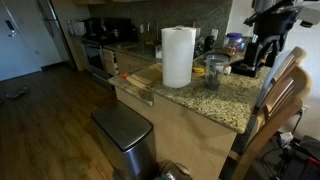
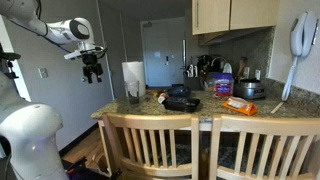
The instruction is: Pick up the clear container on the countertop
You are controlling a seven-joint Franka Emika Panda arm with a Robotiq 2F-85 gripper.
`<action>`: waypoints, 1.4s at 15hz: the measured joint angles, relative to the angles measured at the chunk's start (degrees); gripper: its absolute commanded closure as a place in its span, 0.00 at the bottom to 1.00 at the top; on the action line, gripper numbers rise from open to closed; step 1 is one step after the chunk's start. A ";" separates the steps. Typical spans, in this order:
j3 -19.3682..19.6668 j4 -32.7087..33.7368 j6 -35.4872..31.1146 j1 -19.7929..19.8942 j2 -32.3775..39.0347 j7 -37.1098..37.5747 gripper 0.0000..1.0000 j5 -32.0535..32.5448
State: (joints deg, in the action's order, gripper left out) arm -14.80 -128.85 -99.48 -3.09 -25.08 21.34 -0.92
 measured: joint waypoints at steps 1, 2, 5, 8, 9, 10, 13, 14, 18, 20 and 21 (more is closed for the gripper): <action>0.00 0.00 0.00 0.00 0.00 0.00 0.00 0.00; 0.00 0.00 0.00 0.00 0.00 0.00 0.00 0.00; 0.00 0.00 0.00 0.00 0.00 0.00 0.00 0.00; 0.00 0.00 0.00 0.00 0.00 0.00 0.00 0.00; 0.00 0.00 0.00 0.00 0.00 0.00 0.00 0.00; 0.00 0.00 0.00 0.00 0.00 0.00 0.00 0.00; -0.01 0.04 -0.64 -0.04 0.00 1.45 0.00 0.02; -0.02 0.17 -2.49 -0.01 0.04 4.29 0.00 0.02; 0.98 5.07 -7.95 1.71 2.58 14.20 0.00 0.01; 1.50 9.10 -10.23 2.91 5.29 19.24 0.00 0.20; 1.57 10.94 -11.47 3.38 6.76 22.15 0.00 0.90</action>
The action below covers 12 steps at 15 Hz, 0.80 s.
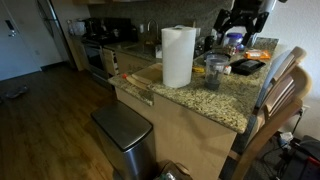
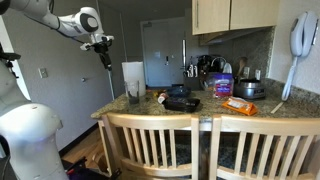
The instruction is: Pick up the clear container on the countertop
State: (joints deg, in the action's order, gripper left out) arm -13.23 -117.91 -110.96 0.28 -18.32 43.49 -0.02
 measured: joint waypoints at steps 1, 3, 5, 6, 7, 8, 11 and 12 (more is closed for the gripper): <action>0.01 1.75 -1.24 0.36 1.60 3.33 0.00 1.24; 0.01 4.83 -2.79 0.61 4.86 10.86 0.00 5.10; 0.00 7.82 -2.79 0.62 8.00 18.78 0.00 10.33; 0.00 9.36 -2.17 0.60 9.43 22.63 0.00 13.21; 0.01 10.92 -0.81 0.52 10.62 26.19 0.00 16.01; 0.01 12.45 1.15 0.28 11.54 29.68 0.00 18.77; -0.14 16.06 10.17 -1.53 12.35 39.26 0.00 24.46; -0.31 17.17 12.93 -2.38 12.34 41.50 0.00 25.04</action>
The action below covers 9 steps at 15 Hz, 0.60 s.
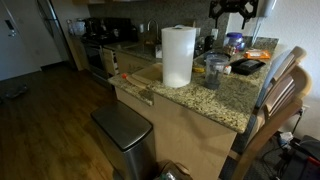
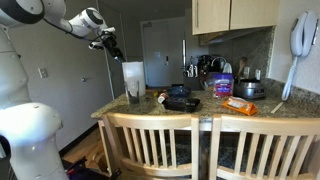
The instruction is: Pick up the clear container on the countertop
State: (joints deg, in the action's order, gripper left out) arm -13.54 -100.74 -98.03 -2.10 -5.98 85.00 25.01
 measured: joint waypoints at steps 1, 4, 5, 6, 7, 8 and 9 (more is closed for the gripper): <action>-0.17 0.70 1.36 -0.57 -0.02 1.12 0.00 0.20; -0.20 1.12 1.92 -1.05 0.01 1.95 0.00 0.32; -0.02 1.11 1.94 -1.28 0.05 1.95 0.00 0.00; 0.32 0.96 2.09 -1.40 0.16 2.32 0.00 -1.09; 1.02 0.42 2.39 -1.40 0.28 3.12 0.00 -3.21; 2.20 -0.85 2.41 -1.34 0.37 3.71 0.00 -5.51; 3.59 -2.66 2.33 -1.17 0.45 4.35 0.00 -7.24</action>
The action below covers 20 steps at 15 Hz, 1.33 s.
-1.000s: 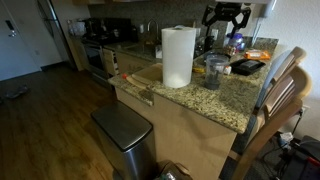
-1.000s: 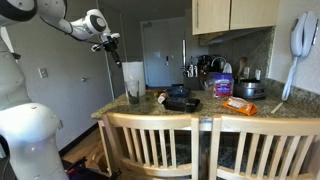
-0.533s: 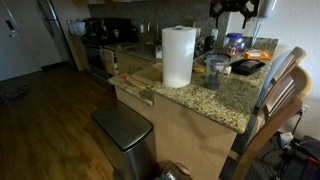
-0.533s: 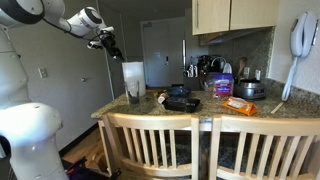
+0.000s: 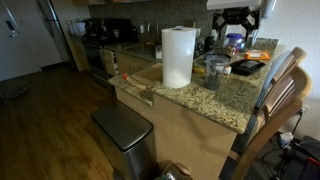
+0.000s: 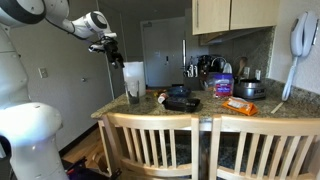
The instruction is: Pick up the clear container on the countertop
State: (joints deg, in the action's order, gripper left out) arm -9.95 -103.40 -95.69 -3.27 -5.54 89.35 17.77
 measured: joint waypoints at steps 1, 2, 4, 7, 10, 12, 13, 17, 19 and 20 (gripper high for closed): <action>1.46 -2.24 -0.18 0.29 0.05 1.05 0.00 -1.07; 2.58 -4.46 -0.80 0.66 0.10 1.81 0.00 -1.45; 3.50 -6.53 -1.52 1.01 0.12 2.31 0.00 -1.61; 3.29 -6.62 -1.53 0.88 -0.09 2.79 0.00 -1.74; 3.26 -6.56 -1.50 0.83 -0.06 2.83 0.00 -1.68; 3.39 -6.24 -1.52 0.83 1.28 3.11 0.00 -1.78; 3.60 -5.97 -1.53 0.86 2.48 4.62 0.00 -2.16; 4.15 -4.43 -1.56 0.89 6.52 7.18 0.00 -2.52; 4.19 -4.17 -1.52 0.82 6.55 7.20 0.00 -2.49; 4.19 -4.17 -1.52 0.72 6.55 7.20 0.00 -2.38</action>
State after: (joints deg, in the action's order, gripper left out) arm -5.76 -107.57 -97.21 -2.55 1.02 96.55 15.39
